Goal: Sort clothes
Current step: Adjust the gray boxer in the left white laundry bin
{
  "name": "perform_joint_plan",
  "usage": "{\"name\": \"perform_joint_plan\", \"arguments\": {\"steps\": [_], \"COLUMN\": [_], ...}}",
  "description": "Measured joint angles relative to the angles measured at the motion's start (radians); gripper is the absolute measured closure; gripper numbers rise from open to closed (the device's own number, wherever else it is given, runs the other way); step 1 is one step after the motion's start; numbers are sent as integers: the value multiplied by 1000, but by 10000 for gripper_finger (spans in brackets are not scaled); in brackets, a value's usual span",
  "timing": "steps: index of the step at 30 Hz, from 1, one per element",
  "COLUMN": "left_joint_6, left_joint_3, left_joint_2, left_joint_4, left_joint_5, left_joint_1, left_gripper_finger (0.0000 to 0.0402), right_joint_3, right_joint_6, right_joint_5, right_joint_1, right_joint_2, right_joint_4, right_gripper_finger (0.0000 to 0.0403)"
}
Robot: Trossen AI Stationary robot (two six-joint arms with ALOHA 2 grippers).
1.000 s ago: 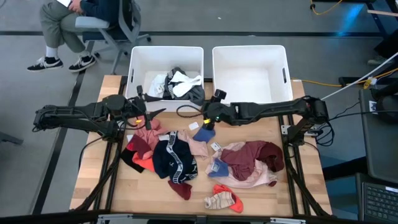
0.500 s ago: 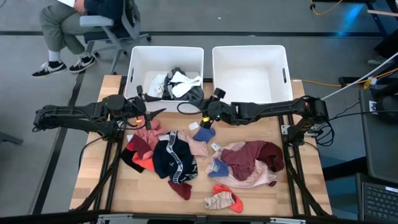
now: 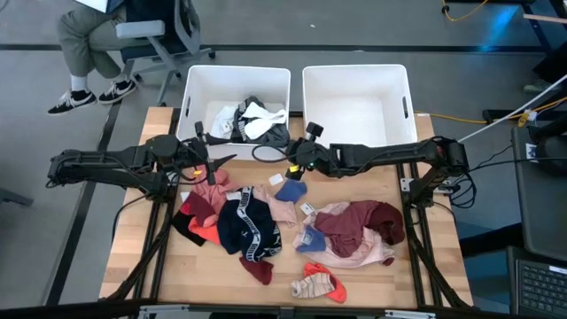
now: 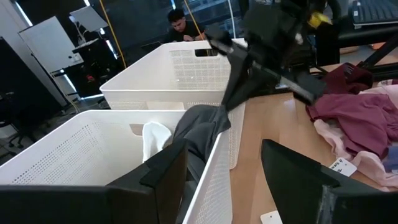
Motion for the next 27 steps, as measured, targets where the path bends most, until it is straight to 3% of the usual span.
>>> {"name": "perform_joint_plan", "arguments": {"steps": [5,9,19,27], "left_joint_6": [2,0,3,5], "left_joint_3": [0,0,0,0], "left_joint_2": [0,0,0,0], "left_joint_4": [-1,0,2,-2], "left_joint_5": [0,0,0,0], "left_joint_1": [0,0,0,0], "left_gripper_finger": [208,208,208,208], "right_joint_3": [105,166,168,167], "right_joint_6": [-72,-109,-118,-44], "right_joint_5": [13,-34,-332,-336], "right_joint_1": [10,-8,-169,-243], "right_joint_2": [-8,-9,48,136], "right_joint_4": [-26,0,267,349], "right_gripper_finger": [398,394,394,376]}}
